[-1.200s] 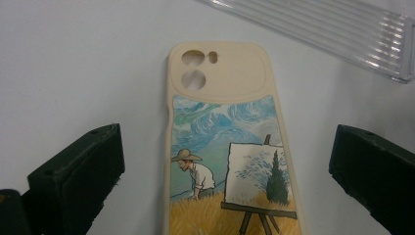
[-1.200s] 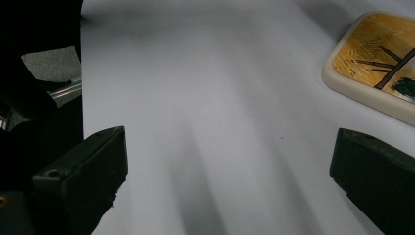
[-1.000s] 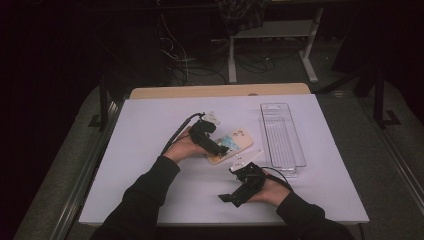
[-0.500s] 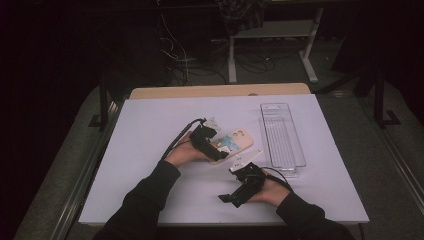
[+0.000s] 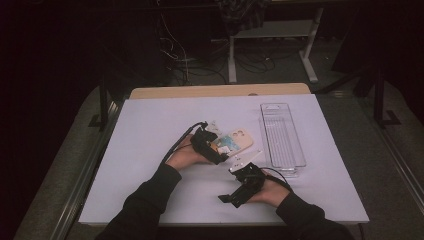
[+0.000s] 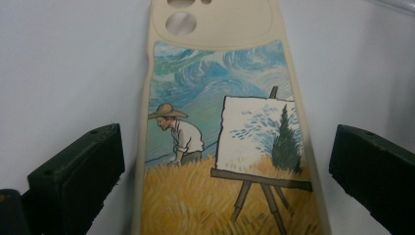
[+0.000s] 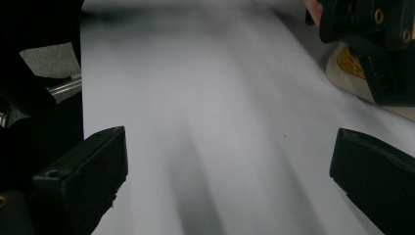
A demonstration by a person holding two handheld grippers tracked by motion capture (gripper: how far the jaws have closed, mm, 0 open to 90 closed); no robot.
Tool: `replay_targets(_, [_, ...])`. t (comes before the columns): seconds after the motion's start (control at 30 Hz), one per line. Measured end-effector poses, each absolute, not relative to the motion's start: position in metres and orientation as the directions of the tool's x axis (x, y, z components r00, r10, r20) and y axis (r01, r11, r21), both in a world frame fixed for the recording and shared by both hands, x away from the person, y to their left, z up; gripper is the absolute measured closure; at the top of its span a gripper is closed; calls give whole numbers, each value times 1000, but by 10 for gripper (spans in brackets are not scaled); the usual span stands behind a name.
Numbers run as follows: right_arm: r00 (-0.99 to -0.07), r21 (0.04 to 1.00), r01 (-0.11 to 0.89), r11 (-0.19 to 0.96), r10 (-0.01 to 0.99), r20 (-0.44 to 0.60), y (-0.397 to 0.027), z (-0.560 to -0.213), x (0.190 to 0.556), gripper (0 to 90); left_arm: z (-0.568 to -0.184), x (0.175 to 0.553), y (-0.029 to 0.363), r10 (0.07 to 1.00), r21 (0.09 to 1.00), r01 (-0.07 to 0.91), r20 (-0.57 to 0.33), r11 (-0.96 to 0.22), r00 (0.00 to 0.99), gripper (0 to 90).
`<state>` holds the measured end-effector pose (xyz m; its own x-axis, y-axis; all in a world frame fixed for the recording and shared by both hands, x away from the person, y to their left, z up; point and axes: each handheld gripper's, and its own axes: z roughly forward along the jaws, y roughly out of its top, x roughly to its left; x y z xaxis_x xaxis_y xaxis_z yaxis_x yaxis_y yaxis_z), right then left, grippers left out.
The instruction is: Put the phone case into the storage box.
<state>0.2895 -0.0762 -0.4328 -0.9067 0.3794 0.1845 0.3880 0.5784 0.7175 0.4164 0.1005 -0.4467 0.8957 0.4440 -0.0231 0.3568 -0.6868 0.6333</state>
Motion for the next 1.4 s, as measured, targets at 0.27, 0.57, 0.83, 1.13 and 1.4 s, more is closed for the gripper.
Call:
replay_targets(0.27, [-905, 715, 394, 577, 380, 192, -76, -433, 290, 3, -451, 417, 100, 442, 619, 358, -21, -699, 897, 0])
replay_targets(0.57, [-906, 718, 390, 577, 379, 188, -77, -433, 291, 3, -454, 415, 99, 444, 636, 347, -7, -689, 896, 3])
replay_targets(0.83, [-904, 721, 394, 569, 383, 192, -78, -432, 290, 3, -454, 413, 103, 451, 655, 344, -5, -673, 893, 57])
replay_targets(1.13, [-903, 721, 396, 569, 383, 194, -78, -432, 291, 3, -453, 412, 103, 451, 657, 346, -9, -670, 892, 90])
replay_targets(1.4, [-902, 720, 399, 568, 384, 197, -78, -432, 292, 3, -453, 412, 104, 451, 657, 344, -8, -670, 892, 102])
